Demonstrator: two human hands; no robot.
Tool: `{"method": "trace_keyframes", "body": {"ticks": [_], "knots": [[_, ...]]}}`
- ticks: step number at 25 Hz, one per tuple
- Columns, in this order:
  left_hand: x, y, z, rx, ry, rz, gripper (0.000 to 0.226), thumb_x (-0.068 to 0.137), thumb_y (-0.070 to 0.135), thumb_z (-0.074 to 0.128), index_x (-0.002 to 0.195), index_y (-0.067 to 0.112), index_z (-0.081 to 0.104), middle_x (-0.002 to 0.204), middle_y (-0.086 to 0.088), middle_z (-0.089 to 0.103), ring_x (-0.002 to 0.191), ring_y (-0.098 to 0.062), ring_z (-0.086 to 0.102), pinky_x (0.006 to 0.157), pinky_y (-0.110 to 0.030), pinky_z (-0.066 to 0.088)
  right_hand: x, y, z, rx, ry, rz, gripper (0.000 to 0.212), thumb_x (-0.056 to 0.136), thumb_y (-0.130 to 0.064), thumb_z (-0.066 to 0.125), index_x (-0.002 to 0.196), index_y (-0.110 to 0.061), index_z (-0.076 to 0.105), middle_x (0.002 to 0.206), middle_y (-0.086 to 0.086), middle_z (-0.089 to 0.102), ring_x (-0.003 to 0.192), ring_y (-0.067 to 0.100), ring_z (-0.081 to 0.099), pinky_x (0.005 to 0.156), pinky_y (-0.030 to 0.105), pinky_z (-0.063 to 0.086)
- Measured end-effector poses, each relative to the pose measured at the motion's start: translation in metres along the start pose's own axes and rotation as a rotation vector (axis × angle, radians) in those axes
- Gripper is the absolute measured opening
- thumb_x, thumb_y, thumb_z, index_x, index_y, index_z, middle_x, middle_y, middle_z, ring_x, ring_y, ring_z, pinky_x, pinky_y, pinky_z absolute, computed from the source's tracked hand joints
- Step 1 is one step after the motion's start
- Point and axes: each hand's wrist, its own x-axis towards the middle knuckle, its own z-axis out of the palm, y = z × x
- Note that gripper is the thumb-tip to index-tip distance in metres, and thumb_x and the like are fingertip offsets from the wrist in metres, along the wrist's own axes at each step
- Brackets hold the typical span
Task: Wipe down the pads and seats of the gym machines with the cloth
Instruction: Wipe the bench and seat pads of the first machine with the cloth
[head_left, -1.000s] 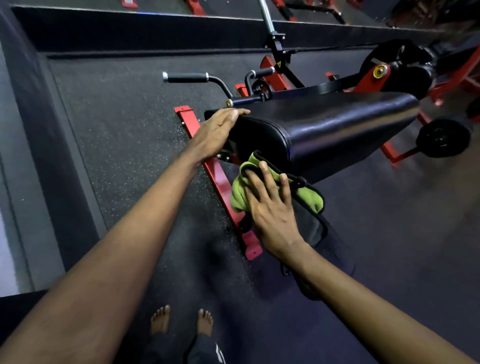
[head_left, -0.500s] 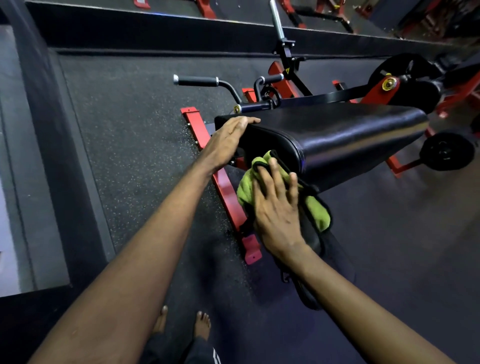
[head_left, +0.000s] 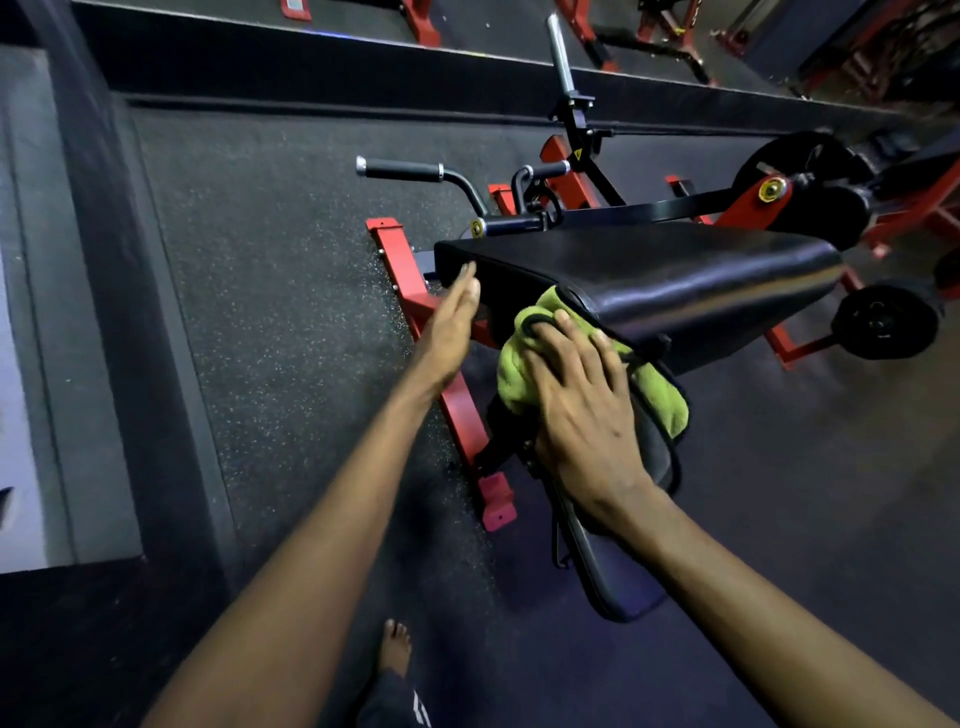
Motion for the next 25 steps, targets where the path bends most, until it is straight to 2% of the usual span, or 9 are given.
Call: {"method": "trace_keyframes", "body": {"ticks": [2,6,8,10,13,15,17,21,25], "knots": [[-0.031,-0.027,0.016,-0.141,0.076,-0.169,0.049,0.106,0.03,0.042,0.146,0.004,0.045,0.15,-0.011,0.048,0.139,-0.015,0.046,0.12,-0.037,0.032,0.015,-0.003,-0.009,-0.027,-0.041,0.013,0.073,0.065,-0.013,0.069,0.136,-0.002,0.058,0.149,0.017,0.049,0.147,0.034,0.036,0.12,0.049,0.02],[-0.099,-0.039,0.052,-0.434,0.088,-0.313,0.026,0.108,0.023,0.038,0.112,0.015,0.063,0.088,0.015,0.072,0.076,0.009,0.067,0.079,-0.017,0.052,0.058,-0.018,-0.012,-0.056,-0.12,0.082,0.05,0.073,-0.019,0.061,0.12,-0.004,0.064,0.137,0.018,0.055,0.137,0.037,0.044,0.114,0.049,0.023],[-0.113,-0.041,0.061,-0.423,0.094,-0.334,0.022,0.107,0.016,0.039,0.112,0.022,0.06,0.094,0.018,0.073,0.089,0.002,0.069,0.083,-0.016,0.053,0.096,-0.024,-0.019,-0.078,-0.242,0.105,0.04,0.085,-0.022,0.044,0.113,-0.006,0.068,0.132,0.019,0.055,0.132,0.038,0.046,0.112,0.05,0.027],[-0.112,-0.045,0.062,-0.338,0.083,-0.325,0.025,0.104,0.008,0.046,0.125,0.014,0.059,0.124,-0.004,0.068,0.119,-0.018,0.062,0.102,-0.029,0.05,0.125,-0.022,-0.022,-0.061,-0.395,0.124,0.038,0.095,-0.03,0.048,0.12,-0.008,0.066,0.135,0.017,0.052,0.132,0.036,0.044,0.112,0.048,0.029],[-0.113,-0.049,0.056,-0.081,-0.044,-0.177,0.059,0.093,0.008,0.061,0.149,0.007,0.042,0.148,-0.001,0.047,0.134,-0.007,0.044,0.111,-0.017,0.036,0.124,-0.003,-0.033,-0.014,-0.459,0.065,0.041,0.092,-0.032,0.058,0.128,-0.012,0.061,0.138,0.013,0.051,0.132,0.033,0.045,0.109,0.046,0.034],[-0.116,-0.048,0.051,0.009,-0.058,-0.073,0.069,0.083,0.018,0.059,0.148,0.007,0.042,0.152,-0.004,0.043,0.142,-0.016,0.04,0.118,-0.025,0.031,0.12,0.004,-0.034,0.001,-0.458,0.046,0.043,0.089,-0.03,0.059,0.129,-0.012,0.059,0.137,0.013,0.051,0.131,0.033,0.046,0.107,0.046,0.036],[-0.112,-0.051,0.046,0.014,-0.077,-0.053,0.059,0.086,0.016,0.058,0.143,0.012,0.046,0.146,-0.003,0.048,0.137,-0.02,0.046,0.111,-0.014,0.035,0.141,-0.006,-0.021,-0.007,-0.445,0.064,0.041,0.093,-0.036,0.057,0.126,-0.011,0.061,0.135,0.015,0.054,0.128,0.035,0.049,0.104,0.047,0.038],[-0.102,-0.062,0.044,0.043,-0.056,-0.205,0.05,0.096,0.016,0.065,0.144,0.012,0.05,0.127,-0.001,0.062,0.115,-0.009,0.054,0.07,0.01,0.028,0.179,-0.029,0.007,-0.008,-0.528,0.049,0.045,0.096,-0.038,0.054,0.128,-0.007,0.061,0.138,0.017,0.052,0.129,0.036,0.049,0.105,0.049,0.037],[-0.099,-0.056,0.05,0.165,0.008,-0.178,0.047,0.091,0.028,0.073,0.129,0.004,0.06,0.113,-0.003,0.065,0.1,-0.015,0.061,0.078,0.001,0.037,0.188,-0.012,0.004,0.065,-0.645,-0.049,0.043,0.096,-0.028,0.057,0.135,-0.011,0.058,0.143,0.015,0.046,0.135,0.037,0.044,0.107,0.055,0.036]]}}
